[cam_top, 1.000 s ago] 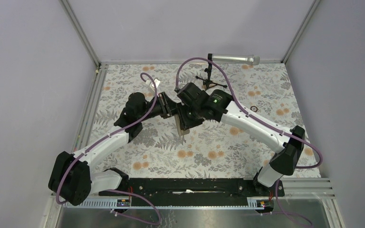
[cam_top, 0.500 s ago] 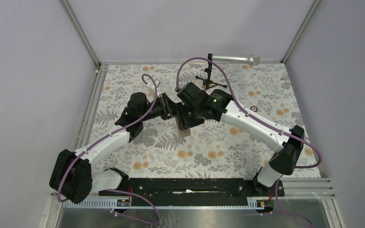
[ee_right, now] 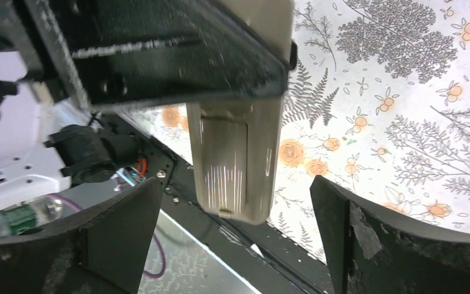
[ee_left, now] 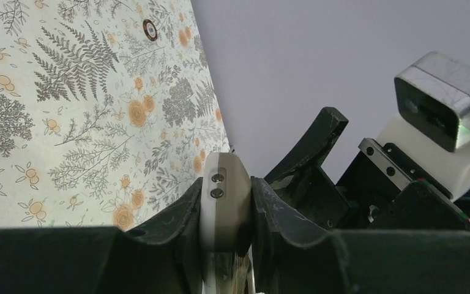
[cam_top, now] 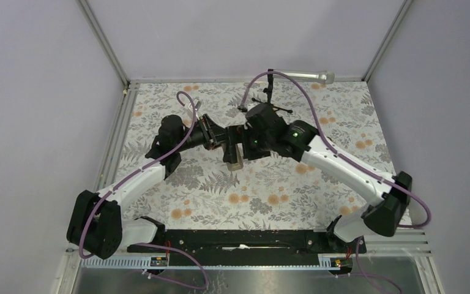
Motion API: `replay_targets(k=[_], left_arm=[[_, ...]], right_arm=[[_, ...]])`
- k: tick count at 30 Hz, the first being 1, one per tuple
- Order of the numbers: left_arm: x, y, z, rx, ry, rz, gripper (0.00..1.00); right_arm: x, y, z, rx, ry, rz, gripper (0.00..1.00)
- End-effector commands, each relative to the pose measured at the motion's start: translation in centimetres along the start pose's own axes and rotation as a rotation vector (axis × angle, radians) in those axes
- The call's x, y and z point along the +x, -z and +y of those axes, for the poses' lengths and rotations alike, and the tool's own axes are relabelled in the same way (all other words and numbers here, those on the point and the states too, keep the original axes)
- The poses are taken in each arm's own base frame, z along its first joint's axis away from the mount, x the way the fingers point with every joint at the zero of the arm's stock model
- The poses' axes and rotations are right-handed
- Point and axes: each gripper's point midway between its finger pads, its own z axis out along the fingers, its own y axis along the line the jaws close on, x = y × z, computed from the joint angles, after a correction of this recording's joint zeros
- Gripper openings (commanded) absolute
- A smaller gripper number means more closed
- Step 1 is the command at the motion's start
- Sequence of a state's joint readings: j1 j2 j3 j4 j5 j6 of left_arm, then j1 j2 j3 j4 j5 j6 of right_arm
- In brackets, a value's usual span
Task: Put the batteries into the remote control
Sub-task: Load the battery cover into the remote control.
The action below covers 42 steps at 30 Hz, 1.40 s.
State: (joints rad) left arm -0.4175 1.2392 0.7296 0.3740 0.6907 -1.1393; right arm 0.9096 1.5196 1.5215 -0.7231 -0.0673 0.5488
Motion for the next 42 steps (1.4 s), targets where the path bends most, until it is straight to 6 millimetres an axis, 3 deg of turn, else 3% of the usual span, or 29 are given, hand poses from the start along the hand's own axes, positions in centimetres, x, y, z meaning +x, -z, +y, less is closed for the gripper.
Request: replay_targets(k=[1, 6, 14, 21, 33, 42], left_arm=[[-2.3, 0.3, -4.3, 0.139, -0.038, -0.039, 0.0], [-2.9, 0.5, -5.5, 0.188, 0.0, -0.047, 0.0], [-3.0, 1.1, -7.3, 0.237, 0.044, -0.042, 0.0], [-3.1, 1.6, -8.8, 0.274, 0.059, -0.043, 0.0], [-3.4, 2.3, -11.0, 0.327, 0.096, -0.04, 0.0], [-3.4, 2.8, -12.5, 0.352, 0.103, -0.027, 0.0]], right_arm=[[-3.0, 3.0, 2.1, -0.199, -0.127, -0.176, 1.0], [-4.1, 5.5, 2.5, -0.337, -0.186, -0.303, 1.0], [-4.3, 5.6, 1.9, -0.371, -0.277, -0.319, 0.99], [-4.5, 5.2, 1.9, -0.396, -0.298, -0.308, 0.83], [-4.4, 4.1, 1.7, -0.416, -0.307, -0.269, 0.46], [-4.0, 3.0, 1.3, -0.392, -0.314, -0.237, 0.38]])
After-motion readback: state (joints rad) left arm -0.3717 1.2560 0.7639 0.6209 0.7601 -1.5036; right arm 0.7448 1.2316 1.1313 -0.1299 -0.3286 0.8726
